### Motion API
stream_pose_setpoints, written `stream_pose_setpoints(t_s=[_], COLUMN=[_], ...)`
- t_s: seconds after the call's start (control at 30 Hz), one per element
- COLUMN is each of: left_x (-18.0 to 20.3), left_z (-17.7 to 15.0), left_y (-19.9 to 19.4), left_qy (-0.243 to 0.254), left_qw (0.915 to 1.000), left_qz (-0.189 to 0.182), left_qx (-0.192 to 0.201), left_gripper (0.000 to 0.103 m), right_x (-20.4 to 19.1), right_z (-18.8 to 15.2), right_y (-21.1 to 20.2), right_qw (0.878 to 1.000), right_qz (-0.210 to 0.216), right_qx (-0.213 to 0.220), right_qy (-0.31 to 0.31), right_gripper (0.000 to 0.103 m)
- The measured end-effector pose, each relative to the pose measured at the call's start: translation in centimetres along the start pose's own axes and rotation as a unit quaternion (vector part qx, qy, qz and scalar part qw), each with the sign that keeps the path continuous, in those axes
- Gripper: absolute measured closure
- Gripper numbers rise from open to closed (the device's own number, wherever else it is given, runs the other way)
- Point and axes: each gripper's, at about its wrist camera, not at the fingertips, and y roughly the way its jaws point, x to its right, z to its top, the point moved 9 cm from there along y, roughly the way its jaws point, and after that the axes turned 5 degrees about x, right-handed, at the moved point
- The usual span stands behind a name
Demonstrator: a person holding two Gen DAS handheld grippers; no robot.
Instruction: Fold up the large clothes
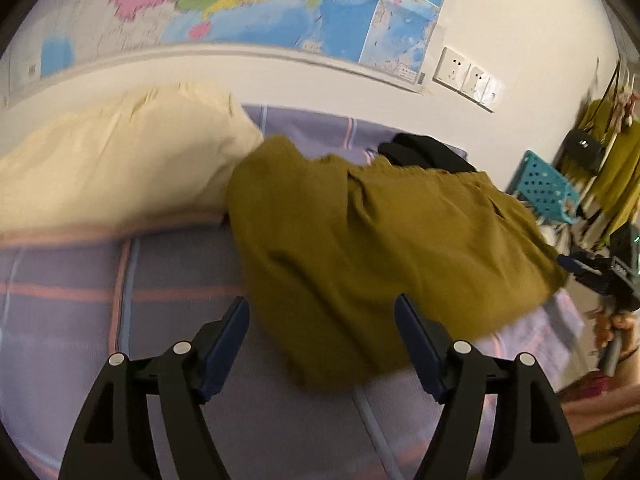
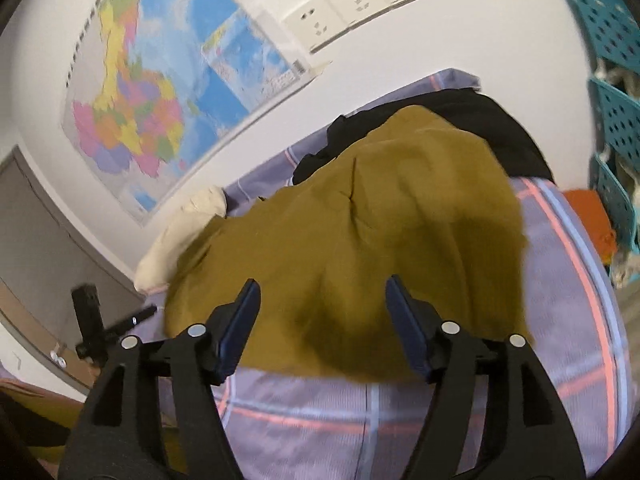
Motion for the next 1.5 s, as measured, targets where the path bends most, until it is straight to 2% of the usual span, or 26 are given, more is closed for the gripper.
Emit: stream_pose_setpoints(t_s=[0.13,0.23,0.37,0.4,0.47,0.5,0.6,0.67,0.77,0.8,0.83,0.9,0.97,1.03,1.07,1.17,1.2,1.27,1.3,1.33,1.37,1.4,1.47,1.5], left_x=[0.4,1.6,3.8,4.4,5.1,5.2,5.5,5.2,3.9,2.9,1.7,-0.1,-0.6,0.2,0.4,1.8,2.0,1.3,0.7,0.3,0.0,0.2,-0.6,-1.6], left_z=[-3.1,-4.9,-5.5,-5.5,-5.4,-5.1,-4.6,-4.4,-4.5,-4.4,-4.3,-3.8,-3.3,-3.0,-2.9,-3.3,-3.3,-3.1,-3.3,-3.1,-3.1,-3.0,-2.7,-2.6], left_y=[-0.9,-0.6,1.3,2.1,3.5,3.9,4.4,3.7,1.9,1.3,0.6,0.0,0.0,0.7,1.1,2.8,3.3,3.5,3.1,2.6,2.2,1.9,1.1,0.7], left_qy=[-0.048,-0.065,-0.098,-0.113,-0.128,-0.132,-0.119,-0.08,-0.047,-0.043,-0.044,-0.056,-0.053,-0.028,-0.016,0.027,0.033,0.021,0.015,0.004,0.008,0.019,0.034,0.037], left_qw=[0.9965,0.9922,0.9808,0.9755,0.9704,0.9713,0.9776,0.9881,0.9939,0.9961,0.9978,0.9981,0.9984,0.9994,0.9996,0.9988,0.9985,0.9985,0.999,0.9995,0.9994,0.9991,0.9971,0.9945], left_qz=[-0.053,-0.081,-0.141,-0.16,-0.172,-0.17,-0.143,-0.101,-0.074,-0.052,-0.026,-0.002,0.01,0.015,0.019,0.033,0.036,0.045,0.034,0.024,0.027,0.032,0.067,0.097], left_qx=[-0.044,-0.069,-0.091,-0.1,-0.111,-0.102,-0.098,-0.084,-0.067,-0.057,-0.043,-0.027,-0.015,-0.012,-0.015,-0.024,-0.024,-0.024,-0.025,-0.021,-0.02,-0.019,-0.013,-0.013], left_gripper=[0.031,0.031,0.031,0.031,0.03,0.03,0.03,0.03,0.031,0.031,0.031,0.034,0.045,0.052,0.058,0.064,0.073,0.089,0.092,0.093,0.095,0.099,0.103,0.103], right_x=[0.4,0.8,1.3,1.5,1.6,1.6,1.0,-1.3,-5.4,-7.1,-8.8,-11.9,-14.7,-16.8,-17.9,-20.4,-21.1,-21.6,-21.6,-21.4,-21.2,-20.8,-20.3,-19.8], right_z=[-1.5,-2.5,-3.7,-4.0,-4.4,-4.6,-4.7,-4.5,-4.3,-4.5,-4.8,-5.8,-7.1,-8.4,-9.2,-11.3,-11.8,-12.3,-12.4,-12.4,-12.3,-12.2,-11.6,-11.0], right_y=[-1.6,-2.1,-2.1,-2.1,-2.2,-2.2,-2.5,-2.3,-1.0,-0.1,1.0,3.1,5.5,7.6,8.8,11.1,11.7,12.8,13.2,13.7,14.0,14.4,14.3,14.0], right_qw=[0.999,0.999,0.997,0.996,0.995,0.995,0.997,0.999,0.997,0.994,0.989,0.978,0.965,0.951,0.941,0.915,0.906,0.893,0.887,0.883,0.881,0.88,0.888,0.897], right_qz=[0.013,0.01,0.019,0.021,0.029,0.028,0.021,0.023,0.041,0.04,0.038,0.048,0.058,0.067,0.065,0.065,0.063,0.044,0.034,0.026,0.019,0.019,0.032,0.033], right_qx=[0.001,-0.003,-0.011,-0.012,-0.012,-0.013,-0.009,-0.01,-0.015,-0.022,-0.028,-0.045,-0.066,-0.085,-0.094,-0.106,-0.106,-0.1,-0.1,-0.101,-0.104,-0.112,-0.117,-0.114], right_qy=[0.035,0.046,0.075,0.081,0.093,0.096,0.076,0.02,-0.06,-0.097,-0.137,-0.2,-0.247,-0.289,-0.317,-0.384,-0.404,-0.437,-0.449,-0.457,-0.461,-0.461,-0.443,-0.426], right_gripper=[0.034,0.03,0.028,0.028,0.027,0.027,0.029,0.029,0.03,0.03,0.03,0.03,0.03,0.034,0.034,0.033,0.035,0.044,0.048,0.059,0.066,0.079,0.098,0.1])
